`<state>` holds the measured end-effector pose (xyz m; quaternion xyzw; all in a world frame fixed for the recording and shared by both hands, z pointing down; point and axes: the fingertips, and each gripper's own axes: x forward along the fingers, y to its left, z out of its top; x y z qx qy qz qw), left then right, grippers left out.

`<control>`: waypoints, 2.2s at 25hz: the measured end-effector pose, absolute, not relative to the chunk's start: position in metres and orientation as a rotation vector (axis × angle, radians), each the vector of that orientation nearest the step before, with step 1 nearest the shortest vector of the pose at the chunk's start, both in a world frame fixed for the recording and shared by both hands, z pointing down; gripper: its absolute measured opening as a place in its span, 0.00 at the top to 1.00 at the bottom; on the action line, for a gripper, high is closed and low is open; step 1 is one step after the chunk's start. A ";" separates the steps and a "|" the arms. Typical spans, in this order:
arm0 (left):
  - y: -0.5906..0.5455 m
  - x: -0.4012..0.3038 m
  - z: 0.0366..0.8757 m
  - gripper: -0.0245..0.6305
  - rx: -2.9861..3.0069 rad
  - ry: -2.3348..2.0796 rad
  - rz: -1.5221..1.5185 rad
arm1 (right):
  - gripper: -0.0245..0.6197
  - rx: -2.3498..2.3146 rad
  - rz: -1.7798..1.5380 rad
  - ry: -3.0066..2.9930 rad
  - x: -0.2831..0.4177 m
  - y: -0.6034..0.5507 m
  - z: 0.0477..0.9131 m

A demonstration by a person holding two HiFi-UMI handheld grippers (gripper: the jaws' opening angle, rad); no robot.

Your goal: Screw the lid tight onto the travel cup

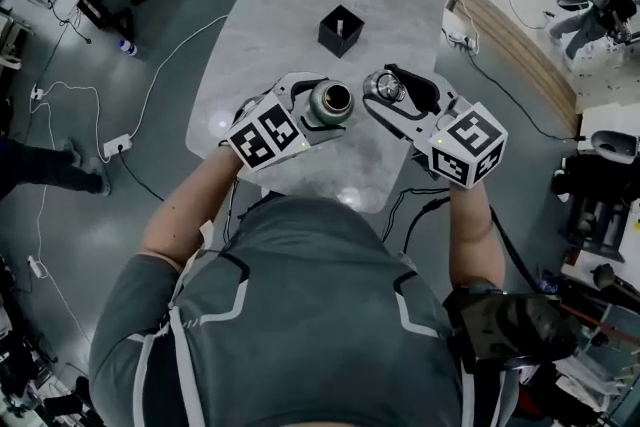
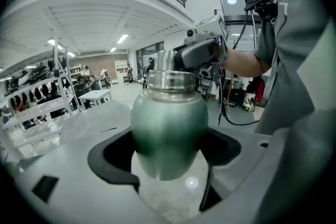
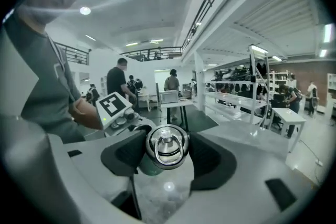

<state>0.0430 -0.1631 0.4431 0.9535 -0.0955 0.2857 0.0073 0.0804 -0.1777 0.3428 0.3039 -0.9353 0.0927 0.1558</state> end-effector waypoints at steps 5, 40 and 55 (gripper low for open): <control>-0.156 0.046 0.428 0.38 2.970 -0.246 0.909 | 0.54 0.726 0.229 -2.745 0.053 -0.160 0.309; -0.124 0.035 0.417 0.38 2.967 -0.406 1.005 | 0.54 0.598 0.213 -2.575 0.009 -0.118 0.319; -0.120 0.031 0.390 0.38 3.024 -0.339 0.884 | 0.54 0.507 0.118 -2.677 0.000 -0.113 0.291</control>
